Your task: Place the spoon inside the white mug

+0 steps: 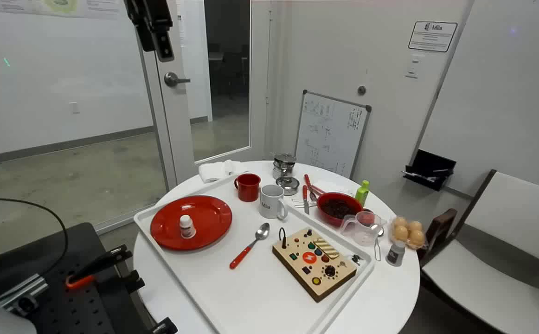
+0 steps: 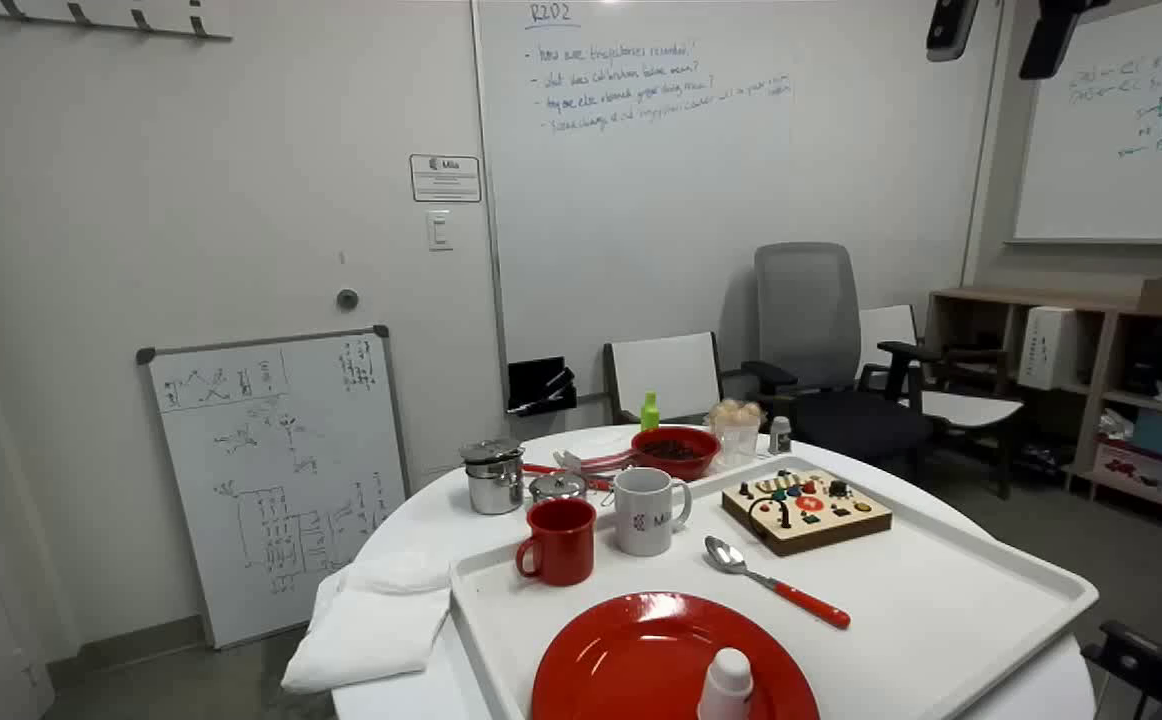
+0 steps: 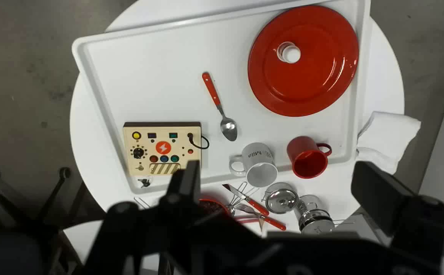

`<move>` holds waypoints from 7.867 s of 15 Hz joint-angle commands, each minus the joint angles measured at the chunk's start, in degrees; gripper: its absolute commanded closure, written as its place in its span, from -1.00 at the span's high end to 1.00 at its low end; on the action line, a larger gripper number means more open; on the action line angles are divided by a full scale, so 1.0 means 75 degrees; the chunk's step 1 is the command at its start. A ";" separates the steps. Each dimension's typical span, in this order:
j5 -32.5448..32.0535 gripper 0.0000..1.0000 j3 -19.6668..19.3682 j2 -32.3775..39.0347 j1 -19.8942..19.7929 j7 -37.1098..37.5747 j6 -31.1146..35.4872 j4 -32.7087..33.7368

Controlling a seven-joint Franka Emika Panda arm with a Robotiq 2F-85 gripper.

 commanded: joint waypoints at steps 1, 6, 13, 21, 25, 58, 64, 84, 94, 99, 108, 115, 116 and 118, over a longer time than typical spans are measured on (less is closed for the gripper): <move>0.0014 1.00 0.0017 0.0003 -0.0026 -0.0017 -0.0025 0.0021; 0.0014 1.00 0.0017 0.0003 -0.0027 -0.0017 -0.0025 0.0021; 0.0014 1.00 0.0017 0.0003 -0.0026 -0.0017 -0.0025 0.0021; -0.0155 1.00 0.0263 0.0474 0.0069 -0.0106 -0.0057 0.0328; 0.0232 1.00 0.0289 0.1577 0.0748 -0.1032 0.0445 0.0388; 0.0158 1.00 -0.0323 0.9492 -0.0094 -0.4240 0.2356 0.2574; 0.0018 1.00 -0.0258 0.9632 -0.0203 -0.4090 0.2253 0.2666; -0.1735 1.00 -0.1040 1.2273 0.0413 -0.2482 0.3993 0.4275; -0.2123 1.00 -0.0709 1.3255 0.0170 -0.3848 0.3246 0.5262; -0.2034 1.00 -0.0746 1.3606 0.0299 -0.3466 0.3121 0.5699; -0.1997 0.32 -0.0755 1.3941 0.0323 -0.3248 0.2913 0.6047; -0.1953 -0.72 -0.0725 1.3934 0.0266 -0.3210 0.2731 0.6124; -0.1944 -0.79 -0.0714 1.3930 0.0250 -0.3219 0.2695 0.6139; -0.1932 -0.76 -0.0697 1.3898 0.0229 -0.3235 0.2603 0.6173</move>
